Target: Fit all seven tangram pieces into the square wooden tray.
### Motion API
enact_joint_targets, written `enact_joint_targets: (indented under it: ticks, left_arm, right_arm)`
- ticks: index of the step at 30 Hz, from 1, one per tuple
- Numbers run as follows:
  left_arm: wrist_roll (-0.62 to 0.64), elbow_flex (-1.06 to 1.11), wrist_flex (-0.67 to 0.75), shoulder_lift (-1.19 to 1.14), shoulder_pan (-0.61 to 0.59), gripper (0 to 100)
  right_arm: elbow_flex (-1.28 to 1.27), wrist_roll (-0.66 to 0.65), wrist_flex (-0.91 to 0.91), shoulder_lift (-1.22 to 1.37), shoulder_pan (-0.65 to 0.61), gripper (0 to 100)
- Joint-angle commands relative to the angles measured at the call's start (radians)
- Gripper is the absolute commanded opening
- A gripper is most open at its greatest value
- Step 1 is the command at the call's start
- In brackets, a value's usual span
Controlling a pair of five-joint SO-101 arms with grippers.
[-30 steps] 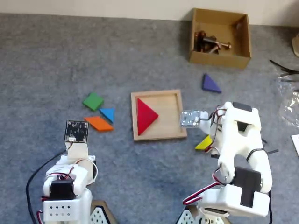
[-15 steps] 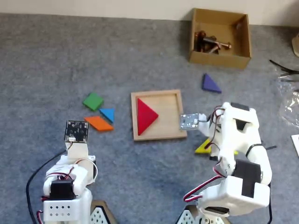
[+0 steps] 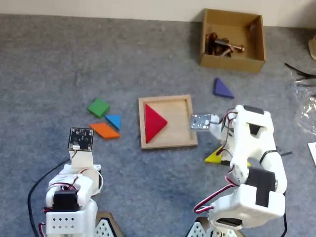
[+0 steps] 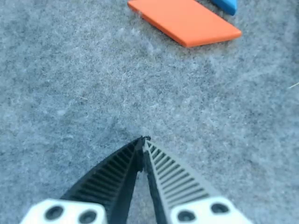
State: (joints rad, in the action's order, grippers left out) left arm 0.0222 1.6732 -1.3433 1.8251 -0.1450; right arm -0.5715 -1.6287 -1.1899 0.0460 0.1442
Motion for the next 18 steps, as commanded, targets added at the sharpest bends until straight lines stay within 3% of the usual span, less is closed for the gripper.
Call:
enact_joint_targets:
  ticks: [1,18]
  left_arm:
    - [-0.006,0.022,-0.008,0.005,-0.012,1]
    - [-0.006,0.022,-0.008,0.005,-0.012,1]
  right_arm:
    - [0.033,0.015,0.001,0.004,0.01,27.4]
    - [0.025,0.008,0.004,0.008,0.016,27.6]
